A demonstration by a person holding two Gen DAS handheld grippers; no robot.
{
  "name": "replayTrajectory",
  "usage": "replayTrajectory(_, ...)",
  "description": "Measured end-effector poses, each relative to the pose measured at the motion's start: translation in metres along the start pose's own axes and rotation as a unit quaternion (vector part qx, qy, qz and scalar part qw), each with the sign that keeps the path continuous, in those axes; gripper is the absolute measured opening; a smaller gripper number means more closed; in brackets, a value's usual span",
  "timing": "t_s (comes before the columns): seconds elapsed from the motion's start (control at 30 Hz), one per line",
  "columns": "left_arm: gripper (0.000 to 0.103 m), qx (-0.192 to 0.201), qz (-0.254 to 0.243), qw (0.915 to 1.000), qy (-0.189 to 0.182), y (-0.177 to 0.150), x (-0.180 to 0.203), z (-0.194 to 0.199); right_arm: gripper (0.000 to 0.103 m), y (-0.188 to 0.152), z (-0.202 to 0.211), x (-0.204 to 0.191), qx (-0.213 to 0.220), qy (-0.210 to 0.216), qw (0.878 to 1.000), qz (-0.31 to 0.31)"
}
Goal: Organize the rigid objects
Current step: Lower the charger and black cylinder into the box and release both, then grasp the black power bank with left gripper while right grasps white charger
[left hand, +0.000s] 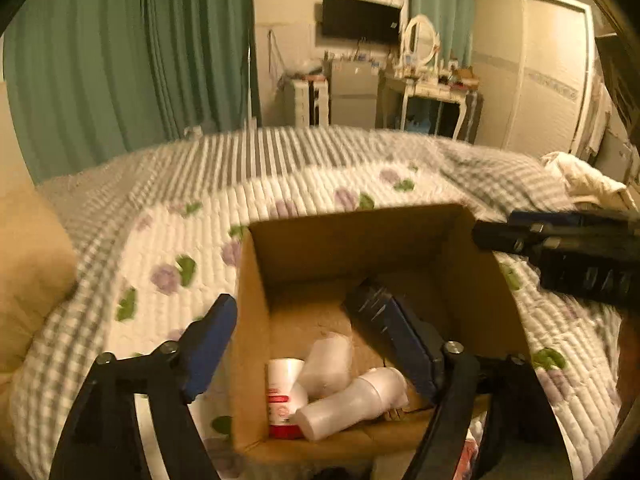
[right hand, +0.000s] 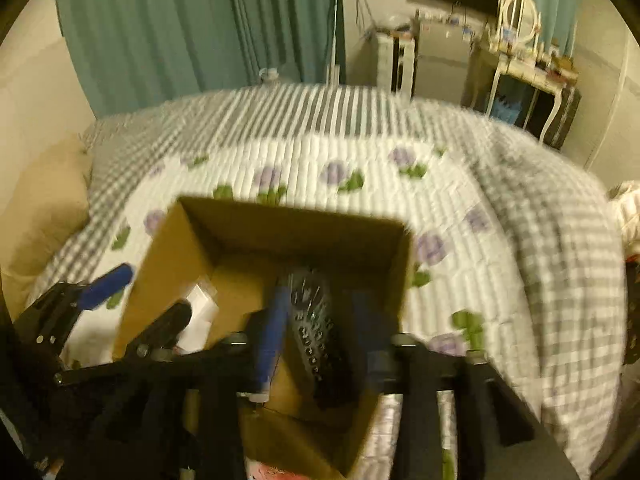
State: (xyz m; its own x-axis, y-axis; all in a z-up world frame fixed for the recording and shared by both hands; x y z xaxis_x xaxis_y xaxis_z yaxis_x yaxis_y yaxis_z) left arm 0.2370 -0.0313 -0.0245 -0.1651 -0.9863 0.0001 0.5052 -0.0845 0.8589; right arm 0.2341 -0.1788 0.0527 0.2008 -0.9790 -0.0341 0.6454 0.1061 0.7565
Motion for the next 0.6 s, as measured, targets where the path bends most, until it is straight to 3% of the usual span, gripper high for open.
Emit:
replayTrajectory(0.1, 0.092, 0.016, -0.025, 0.9994, 0.018, 0.007, -0.006, 0.035, 0.050, 0.011, 0.036, -0.003, 0.025, 0.001, 0.999, 0.024)
replayTrajectory(0.23, 0.101, 0.022, -0.017, 0.9992, 0.027, 0.003, -0.016, 0.072, 0.075, 0.008, 0.087, -0.012, 0.059, 0.003, 0.996, 0.067)
replayTrajectory(0.3, 0.102, 0.014, -0.003, 0.9994, 0.031, -0.008, -0.021, 0.085, 0.077, -0.001, 0.107, -0.017, 0.067, 0.013, 0.995, 0.079)
replayTrajectory(0.4, 0.102, -0.003, 0.012, 0.9992, 0.038, -0.037, -0.025, 0.094, 0.085, -0.028, 0.123, -0.025, 0.060, 0.036, 0.994, 0.087)
replayTrajectory(0.6, 0.102, -0.040, 0.035, 0.9979, 0.037, -0.102, -0.014, 0.088, 0.085, -0.099, 0.103, -0.036, 0.027, 0.042, 0.993, 0.105)
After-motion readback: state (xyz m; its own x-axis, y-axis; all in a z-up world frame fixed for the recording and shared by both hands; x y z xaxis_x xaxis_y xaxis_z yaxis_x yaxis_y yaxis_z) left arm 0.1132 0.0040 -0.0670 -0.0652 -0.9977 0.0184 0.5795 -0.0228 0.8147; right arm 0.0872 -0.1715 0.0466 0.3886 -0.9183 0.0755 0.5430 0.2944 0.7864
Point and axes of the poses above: each gripper's, at about its wrist camera, not at the fingertips, and z roughly against the way its jaws point, x to its right, y to its top, the point moved 4 cm from there along -z, roughly the way its jaws point, and after that the axes turned 12 degrees about x, right-handed, at the moved point
